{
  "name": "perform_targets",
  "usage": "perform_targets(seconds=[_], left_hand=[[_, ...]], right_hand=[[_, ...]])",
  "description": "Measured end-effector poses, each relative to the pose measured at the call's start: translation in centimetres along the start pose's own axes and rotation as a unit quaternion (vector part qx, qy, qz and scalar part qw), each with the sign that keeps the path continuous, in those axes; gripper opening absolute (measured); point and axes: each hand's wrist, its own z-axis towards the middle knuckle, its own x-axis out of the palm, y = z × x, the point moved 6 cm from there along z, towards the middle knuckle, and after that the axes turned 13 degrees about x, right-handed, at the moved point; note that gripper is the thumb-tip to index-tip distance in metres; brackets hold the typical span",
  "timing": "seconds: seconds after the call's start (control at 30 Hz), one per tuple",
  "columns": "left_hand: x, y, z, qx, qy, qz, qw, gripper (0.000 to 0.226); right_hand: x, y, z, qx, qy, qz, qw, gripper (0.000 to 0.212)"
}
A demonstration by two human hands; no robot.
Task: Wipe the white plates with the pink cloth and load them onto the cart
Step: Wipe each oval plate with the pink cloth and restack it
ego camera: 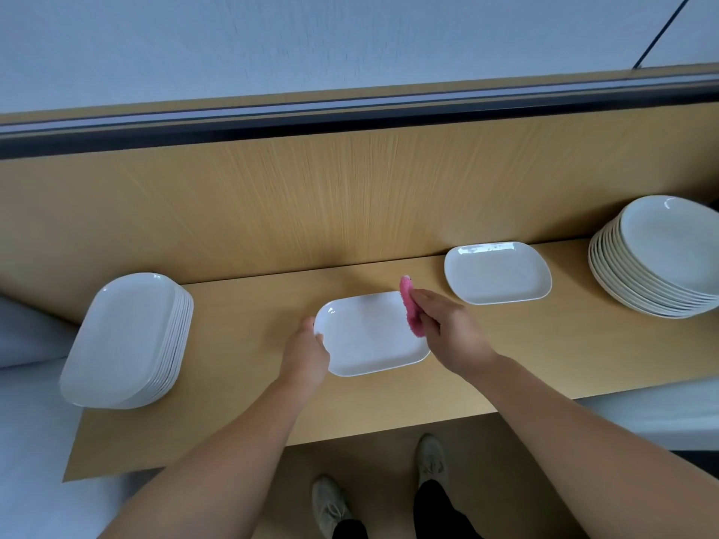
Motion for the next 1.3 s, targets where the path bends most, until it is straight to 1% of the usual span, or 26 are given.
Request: perform_targets(seconds=[0.2,0.27,0.37,0.43,0.47,0.53,0.6,0.63,0.7,0.83,1.0,1.1,1.2,1.3], left_hand=[[0.2,0.3,0.1,-0.004,0.013,0.024,1.0,0.035],[0.2,0.2,0.0,0.007,0.018,0.033,0.999,0.033],[0.1,0.1,0.0,0.048,0.036,0.104,0.993,0.027],[-0.2,-0.1,-0.2,0.066,0.05,0.148,0.986,0.028],[-0.4,-0.3,-0.3,0.073,0.058,0.173,0.98,0.033],[-0.7,-0.4,-0.7,0.1,0.089,0.229,0.964,0.055],[-0.5,-0.3,-1.3,0.133,0.135,0.259,0.947,0.086],[-0.5,-0.2,-1.5,0.143,0.154,0.265,0.941,0.099],[-0.4,0.2,-1.9,0.149,0.167,0.263,0.938,0.111],[-0.4,0.3,-1.5,0.136,0.147,0.227,0.953,0.11],[-0.2,0.9,-1.2,0.127,0.141,0.193,0.963,0.112],[-0.2,1.0,-1.1,0.129,0.136,0.177,0.966,0.111],[-0.4,0.9,-1.1,0.132,0.127,0.159,0.97,0.11],[-0.6,0.4,-1.2,0.151,0.11,0.149,0.971,0.101]], right_hand=[[1.0,-1.0,0.5,0.009,0.015,-0.018,1.0,0.032],[1.5,-1.1,0.7,0.012,0.025,-0.019,0.999,0.033],[2.6,-1.6,1.6,-0.004,0.025,-0.056,0.998,0.03],[3.9,-2.1,2.4,-0.025,0.026,-0.107,0.994,0.026],[4.6,-2.4,2.8,-0.031,0.028,-0.144,0.989,0.029],[5.9,-2.9,3.6,-0.027,0.031,-0.237,0.971,0.039],[7.4,-3.8,3.9,0.025,0.052,-0.343,0.938,0.042],[8.3,-4.4,3.8,0.055,0.075,-0.38,0.92,0.048],[9.7,-5.3,3.2,0.108,0.113,-0.4,0.903,0.061],[10.6,-4.8,3.3,0.131,0.109,-0.385,0.907,0.062],[11.7,-3.5,3.2,0.146,0.111,-0.393,0.901,0.071],[12.8,-2.6,3.1,0.129,0.122,-0.397,0.9,0.073],[14.1,-1.5,3.1,0.101,0.149,-0.405,0.896,0.075],[15.3,-0.9,3.0,0.062,0.169,-0.429,0.885,0.082]])
